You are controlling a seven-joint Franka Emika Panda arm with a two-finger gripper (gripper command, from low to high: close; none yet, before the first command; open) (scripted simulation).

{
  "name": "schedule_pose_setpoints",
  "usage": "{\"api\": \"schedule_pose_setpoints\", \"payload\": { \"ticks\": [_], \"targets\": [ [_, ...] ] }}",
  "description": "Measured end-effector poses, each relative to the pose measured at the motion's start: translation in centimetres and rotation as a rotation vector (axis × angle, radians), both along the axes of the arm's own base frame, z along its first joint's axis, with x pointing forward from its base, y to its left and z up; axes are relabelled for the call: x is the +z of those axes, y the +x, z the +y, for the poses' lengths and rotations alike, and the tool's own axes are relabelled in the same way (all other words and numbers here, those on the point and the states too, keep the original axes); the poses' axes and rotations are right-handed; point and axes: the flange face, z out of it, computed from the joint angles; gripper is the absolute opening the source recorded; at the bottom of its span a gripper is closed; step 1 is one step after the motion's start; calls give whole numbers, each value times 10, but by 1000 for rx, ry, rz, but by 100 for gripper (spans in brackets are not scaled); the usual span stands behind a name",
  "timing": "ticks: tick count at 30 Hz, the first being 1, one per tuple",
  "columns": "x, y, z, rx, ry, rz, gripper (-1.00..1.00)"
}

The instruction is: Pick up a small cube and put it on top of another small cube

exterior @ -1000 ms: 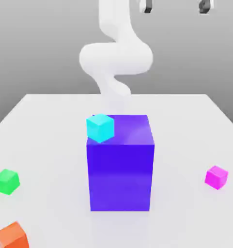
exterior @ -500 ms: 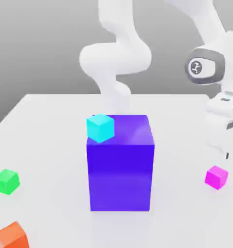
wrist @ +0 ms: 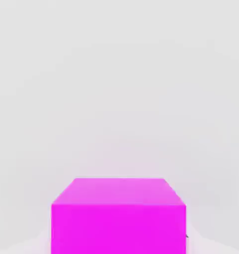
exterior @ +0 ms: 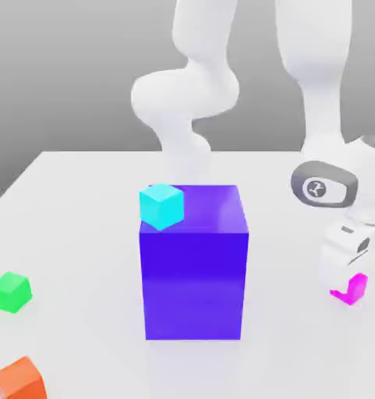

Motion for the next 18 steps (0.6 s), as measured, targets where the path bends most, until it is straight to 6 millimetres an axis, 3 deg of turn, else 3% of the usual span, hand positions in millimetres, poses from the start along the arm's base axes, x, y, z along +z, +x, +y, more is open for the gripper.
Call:
{"api": "schedule_pose_setpoints", "payload": {
  "ticks": [6,8,10,13,15,18],
  "targets": [
    [55,1,-1,-8,-1,-1,-100],
    [60,29,-19,-84,-1,-3,-100],
    [63,71,-56,-168,-4,-9,-100],
    [68,127,-126,-295,-12,-21,-100],
    [71,153,-174,-370,-19,-27,-100],
    [77,177,-247,-446,-31,-33,-100]
  ]
}}
